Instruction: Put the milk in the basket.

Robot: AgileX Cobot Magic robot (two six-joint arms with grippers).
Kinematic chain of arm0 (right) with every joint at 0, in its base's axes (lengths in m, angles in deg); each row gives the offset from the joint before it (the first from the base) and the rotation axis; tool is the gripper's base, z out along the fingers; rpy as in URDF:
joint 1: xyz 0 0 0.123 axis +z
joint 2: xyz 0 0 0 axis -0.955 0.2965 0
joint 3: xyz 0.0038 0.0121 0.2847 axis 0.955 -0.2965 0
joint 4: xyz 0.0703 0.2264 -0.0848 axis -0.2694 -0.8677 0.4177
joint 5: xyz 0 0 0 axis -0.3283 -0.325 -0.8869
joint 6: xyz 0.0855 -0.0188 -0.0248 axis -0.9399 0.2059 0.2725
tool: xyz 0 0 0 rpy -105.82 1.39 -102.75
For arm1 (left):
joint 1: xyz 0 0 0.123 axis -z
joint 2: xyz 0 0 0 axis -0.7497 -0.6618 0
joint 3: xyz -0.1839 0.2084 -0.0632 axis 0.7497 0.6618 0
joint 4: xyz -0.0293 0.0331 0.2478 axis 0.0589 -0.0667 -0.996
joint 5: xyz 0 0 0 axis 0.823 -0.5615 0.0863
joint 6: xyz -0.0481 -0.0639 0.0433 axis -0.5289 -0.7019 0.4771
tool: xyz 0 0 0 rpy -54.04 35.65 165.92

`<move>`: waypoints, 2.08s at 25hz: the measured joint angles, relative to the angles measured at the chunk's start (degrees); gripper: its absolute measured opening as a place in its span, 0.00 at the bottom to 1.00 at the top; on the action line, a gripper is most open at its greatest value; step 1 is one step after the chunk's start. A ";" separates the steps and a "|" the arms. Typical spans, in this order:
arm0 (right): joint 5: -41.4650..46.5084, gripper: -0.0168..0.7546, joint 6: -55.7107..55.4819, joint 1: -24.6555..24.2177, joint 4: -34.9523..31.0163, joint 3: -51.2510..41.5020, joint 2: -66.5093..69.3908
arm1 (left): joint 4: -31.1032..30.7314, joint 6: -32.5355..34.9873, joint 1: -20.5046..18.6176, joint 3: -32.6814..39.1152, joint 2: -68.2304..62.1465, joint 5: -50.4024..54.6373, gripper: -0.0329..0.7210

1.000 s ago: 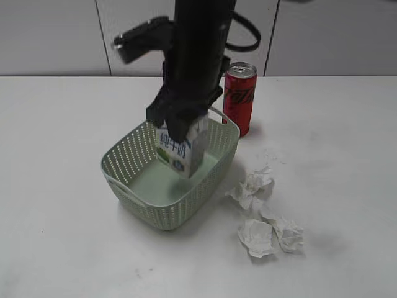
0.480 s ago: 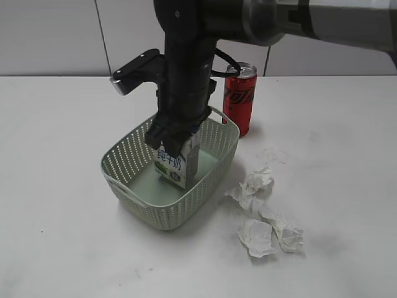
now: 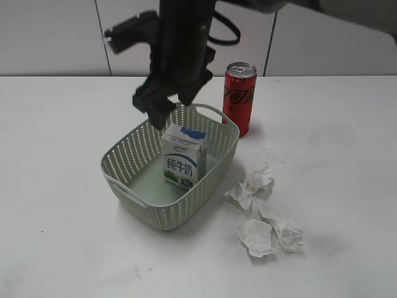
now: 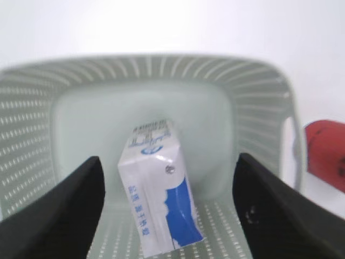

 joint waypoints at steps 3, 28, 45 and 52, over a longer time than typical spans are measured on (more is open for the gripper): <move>0.12 0.79 -3.02 -1.06 0.28 6.15 -1.30 | 0.00 0.00 0.00 0.00 0.00 0.00 0.36; 0.43 0.79 -10.40 -44.66 4.08 -43.21 -47.88 | 0.00 0.00 0.00 0.00 0.00 0.00 0.36; -3.79 0.79 -10.27 -44.73 3.18 -81.30 -92.27 | 0.00 0.00 0.00 0.00 0.00 0.00 0.36; -5.68 0.77 -10.22 -44.73 3.16 -86.59 -104.82 | 0.00 0.00 0.00 0.00 0.00 0.00 0.36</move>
